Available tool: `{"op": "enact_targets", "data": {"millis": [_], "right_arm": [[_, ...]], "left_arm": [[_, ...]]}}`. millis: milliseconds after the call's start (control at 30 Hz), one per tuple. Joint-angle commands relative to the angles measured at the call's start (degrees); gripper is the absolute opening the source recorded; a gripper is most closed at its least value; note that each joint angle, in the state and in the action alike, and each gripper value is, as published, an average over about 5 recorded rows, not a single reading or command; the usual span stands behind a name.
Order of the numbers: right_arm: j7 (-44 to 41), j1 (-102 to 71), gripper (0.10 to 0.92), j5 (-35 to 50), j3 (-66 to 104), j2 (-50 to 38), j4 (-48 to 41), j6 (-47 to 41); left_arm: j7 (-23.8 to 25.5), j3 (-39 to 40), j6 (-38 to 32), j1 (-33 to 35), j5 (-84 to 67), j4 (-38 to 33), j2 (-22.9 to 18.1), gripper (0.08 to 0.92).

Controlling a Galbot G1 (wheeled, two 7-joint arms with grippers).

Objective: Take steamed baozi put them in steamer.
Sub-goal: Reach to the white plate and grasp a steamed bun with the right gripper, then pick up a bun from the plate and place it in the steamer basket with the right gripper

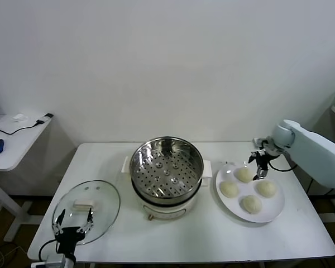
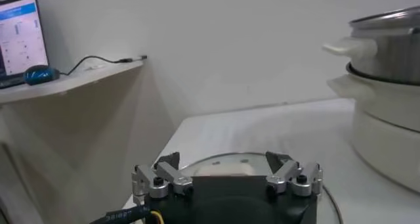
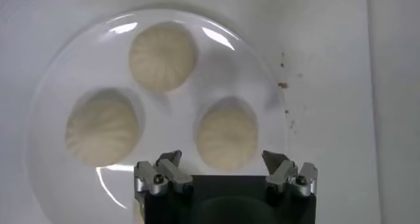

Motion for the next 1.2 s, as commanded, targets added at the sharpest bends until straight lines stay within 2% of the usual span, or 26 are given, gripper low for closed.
{"op": "enact_targets", "data": {"millis": [33, 500, 833, 900, 1033, 1200], "right_arm": [[0.55, -1.3, 0.823, -3.04, 1.11, 4.96, -6.77, 0.32], [2.58, -4.26, 0.817, -3.95, 5.51, 5.46, -6.83, -0.06], [2.57, -3.96, 0.593, -3.2, 5.49, 4.15, -3.37, -0.65], [2.1, -2.76, 0.563, -1.77, 4.2, 2.82, -0.67, -0.89], [0.9, 4.26, 0.552, 2.91, -0.99, -0.58, 7.8, -1.1], [-0.54, 22.94, 0.551, 10.83, -13.53, -1.54, 19.61, 0.51]], "left_arm": [[0.02, -0.29, -0.29, 0.05, 0.07, 0.64, 0.03, 0.823], [0.17, -0.22, -0.68, 0.59, 0.24, 0.21, -0.09, 0.823], [0.24, -0.17, -0.79, 1.09, 0.76, -0.51, -0.4, 0.823], [0.27, -0.17, -0.82, 1.21, 0.97, -0.66, -0.48, 0.823], [0.28, -0.12, -0.92, 1.49, 1.32, -0.95, -0.67, 0.823], [0.32, 0.18, -1.11, 1.77, 1.72, -1.38, -0.51, 0.823]]}}
